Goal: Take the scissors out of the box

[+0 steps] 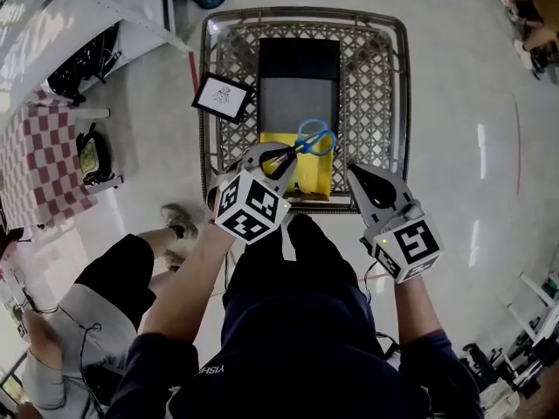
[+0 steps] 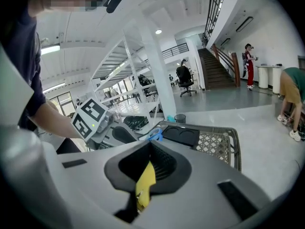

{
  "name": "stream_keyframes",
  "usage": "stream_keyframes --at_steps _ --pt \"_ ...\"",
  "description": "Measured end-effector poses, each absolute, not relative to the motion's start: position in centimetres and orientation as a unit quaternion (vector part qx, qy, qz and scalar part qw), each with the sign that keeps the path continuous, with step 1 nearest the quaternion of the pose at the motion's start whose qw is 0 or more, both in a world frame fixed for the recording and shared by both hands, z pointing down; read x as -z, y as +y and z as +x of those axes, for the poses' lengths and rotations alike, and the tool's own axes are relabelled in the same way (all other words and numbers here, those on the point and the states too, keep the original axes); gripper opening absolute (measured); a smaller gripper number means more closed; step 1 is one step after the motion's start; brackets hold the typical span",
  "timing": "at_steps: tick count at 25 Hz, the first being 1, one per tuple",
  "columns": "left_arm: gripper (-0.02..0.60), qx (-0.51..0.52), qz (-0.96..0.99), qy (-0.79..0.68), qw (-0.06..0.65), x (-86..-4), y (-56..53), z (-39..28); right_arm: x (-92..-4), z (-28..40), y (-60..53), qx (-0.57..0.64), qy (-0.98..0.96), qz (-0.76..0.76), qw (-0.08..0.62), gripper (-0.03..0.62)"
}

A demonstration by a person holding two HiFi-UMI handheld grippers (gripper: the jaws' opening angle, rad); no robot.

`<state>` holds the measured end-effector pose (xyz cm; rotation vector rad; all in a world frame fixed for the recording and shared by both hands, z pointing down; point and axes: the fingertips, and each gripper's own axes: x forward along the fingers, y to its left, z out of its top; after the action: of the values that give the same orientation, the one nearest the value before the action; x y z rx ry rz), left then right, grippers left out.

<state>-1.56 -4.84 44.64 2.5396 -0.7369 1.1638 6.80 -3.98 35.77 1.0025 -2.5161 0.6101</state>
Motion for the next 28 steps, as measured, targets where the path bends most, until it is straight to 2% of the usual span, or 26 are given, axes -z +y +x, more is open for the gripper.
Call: stream_keyframes --at_steps 17,28 --pt "0.075 -0.280 0.902 -0.313 0.102 -32.3 -7.2 -1.4 -29.1 6.5 -6.2 -0.149 -0.907 0.360 0.158 0.018" --pt "0.075 -0.237 0.906 -0.339 0.092 -28.7 -6.9 -2.7 -26.2 5.7 -6.5 -0.112 -0.915 0.357 0.148 0.018"
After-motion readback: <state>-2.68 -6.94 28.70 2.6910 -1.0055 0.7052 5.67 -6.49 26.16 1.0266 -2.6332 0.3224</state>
